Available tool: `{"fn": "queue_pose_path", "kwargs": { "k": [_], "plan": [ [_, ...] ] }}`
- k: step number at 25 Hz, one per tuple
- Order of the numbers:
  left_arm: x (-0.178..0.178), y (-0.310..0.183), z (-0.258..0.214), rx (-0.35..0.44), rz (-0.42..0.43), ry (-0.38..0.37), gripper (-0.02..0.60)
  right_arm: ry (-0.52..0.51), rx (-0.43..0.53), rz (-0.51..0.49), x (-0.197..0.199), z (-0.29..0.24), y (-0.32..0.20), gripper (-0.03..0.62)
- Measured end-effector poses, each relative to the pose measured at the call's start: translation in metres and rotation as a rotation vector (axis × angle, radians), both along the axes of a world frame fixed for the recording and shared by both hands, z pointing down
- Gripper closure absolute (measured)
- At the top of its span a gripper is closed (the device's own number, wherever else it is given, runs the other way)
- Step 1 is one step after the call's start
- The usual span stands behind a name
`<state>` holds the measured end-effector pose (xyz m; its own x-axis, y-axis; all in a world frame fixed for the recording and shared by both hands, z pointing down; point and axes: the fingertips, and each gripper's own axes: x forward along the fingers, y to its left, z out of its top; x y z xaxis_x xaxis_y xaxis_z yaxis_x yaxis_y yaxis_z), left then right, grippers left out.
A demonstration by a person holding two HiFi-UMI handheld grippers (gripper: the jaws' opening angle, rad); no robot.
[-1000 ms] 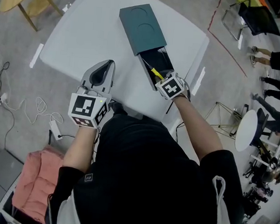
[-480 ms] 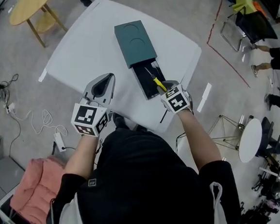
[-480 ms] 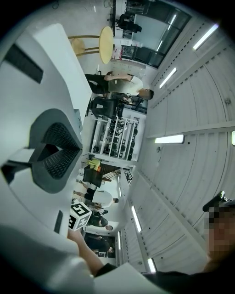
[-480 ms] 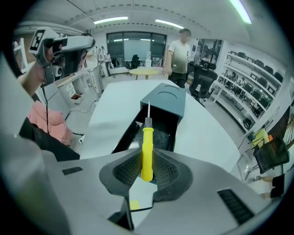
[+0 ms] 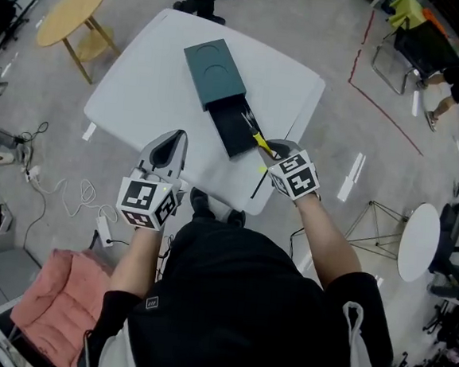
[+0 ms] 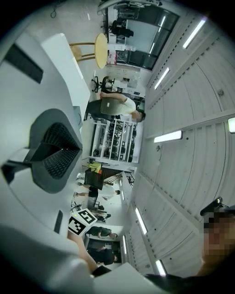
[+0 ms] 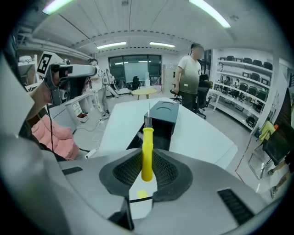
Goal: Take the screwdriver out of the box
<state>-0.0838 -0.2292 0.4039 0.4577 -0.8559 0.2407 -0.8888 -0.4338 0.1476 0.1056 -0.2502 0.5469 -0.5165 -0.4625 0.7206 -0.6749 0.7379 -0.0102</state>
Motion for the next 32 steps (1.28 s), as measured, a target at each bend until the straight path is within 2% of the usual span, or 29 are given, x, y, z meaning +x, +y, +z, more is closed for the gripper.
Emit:
{"fn": "queue_pose_path", "kwargs": {
  "k": [7, 11, 14, 19, 27, 32],
  "plan": [
    [0.018, 0.035, -0.016, 0.009, -0.051, 0.009, 0.574, -0.125, 0.019, -0.037, 0.005, -0.021, 0.033, 0.514],
    [0.014, 0.049, -0.027, 0.036, -0.069, -0.040, 0.574, -0.166, 0.006, -0.049, -0.003, -0.024, 0.041, 0.514],
    [-0.003, 0.056, -0.029, 0.042, -0.083, -0.066, 0.574, -0.176, 0.000, -0.061, -0.020, -0.028, 0.044, 0.514],
    [-0.044, 0.058, -0.029, 0.057, -0.091, -0.057, 0.574, -0.161, 0.020, -0.086, -0.062, -0.036, 0.047, 0.514],
    [-0.110, 0.045, -0.026, 0.075, -0.056, -0.042, 0.574, -0.201, 0.066, -0.025, -0.128, -0.064, 0.035, 0.514],
    [-0.143, 0.040, -0.021, 0.077, -0.032, -0.020, 0.574, -0.186, 0.067, 0.000, -0.162, -0.062, 0.036, 0.514]
  ]
}}
